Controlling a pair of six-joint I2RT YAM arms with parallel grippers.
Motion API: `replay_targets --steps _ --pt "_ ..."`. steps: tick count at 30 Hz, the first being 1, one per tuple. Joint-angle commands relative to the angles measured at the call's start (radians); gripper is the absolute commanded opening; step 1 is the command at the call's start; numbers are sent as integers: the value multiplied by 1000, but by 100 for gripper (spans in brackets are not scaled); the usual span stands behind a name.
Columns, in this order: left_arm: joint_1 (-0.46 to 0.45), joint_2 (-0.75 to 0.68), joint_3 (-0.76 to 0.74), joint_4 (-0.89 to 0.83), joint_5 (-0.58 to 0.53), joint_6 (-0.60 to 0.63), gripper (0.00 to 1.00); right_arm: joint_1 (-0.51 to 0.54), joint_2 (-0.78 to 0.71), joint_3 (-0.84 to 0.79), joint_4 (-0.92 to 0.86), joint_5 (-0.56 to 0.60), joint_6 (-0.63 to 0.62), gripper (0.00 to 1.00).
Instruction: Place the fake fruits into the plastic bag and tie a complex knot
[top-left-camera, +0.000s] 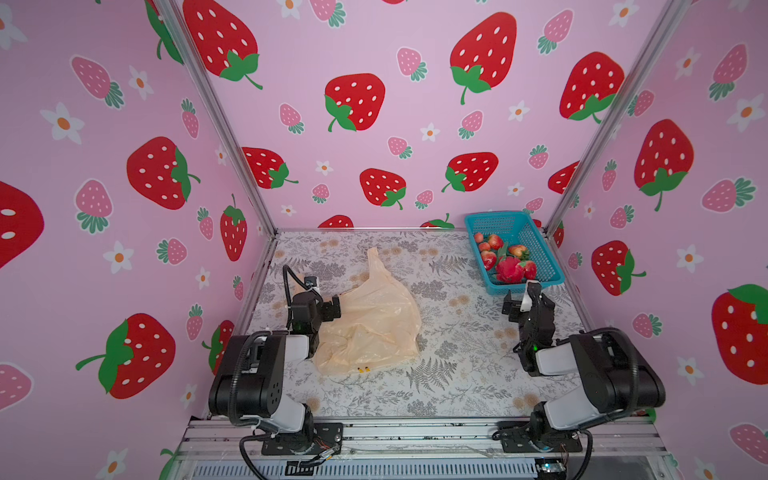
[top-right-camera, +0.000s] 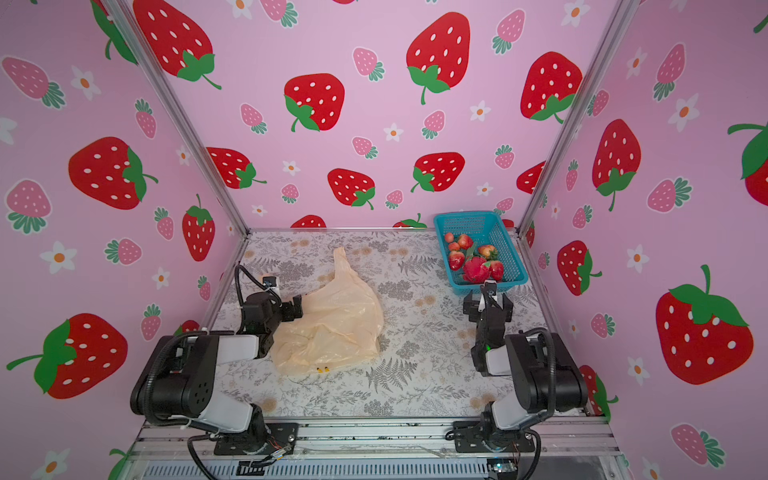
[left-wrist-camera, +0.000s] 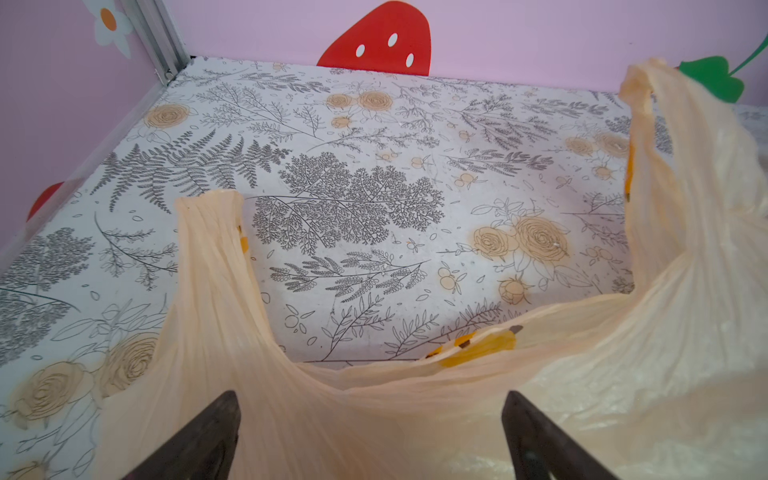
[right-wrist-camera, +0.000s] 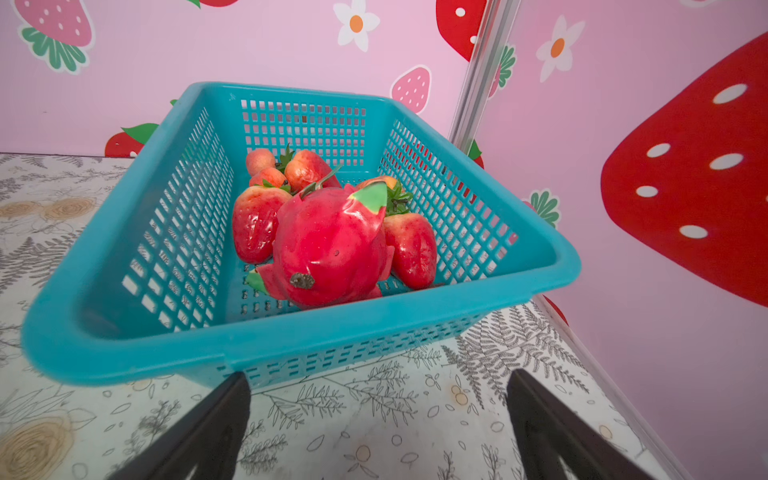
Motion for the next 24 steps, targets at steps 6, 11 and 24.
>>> replay_targets --steps 6,11,24 --pt "5 -352 147 -506 -180 -446 100 1 -477 -17 -344 213 301 96" --pt "-48 -372 165 -434 162 -611 93 49 -465 151 -578 9 240 98" --pt "-404 -183 480 -896 -71 -362 94 379 -138 527 -866 -240 121 100"
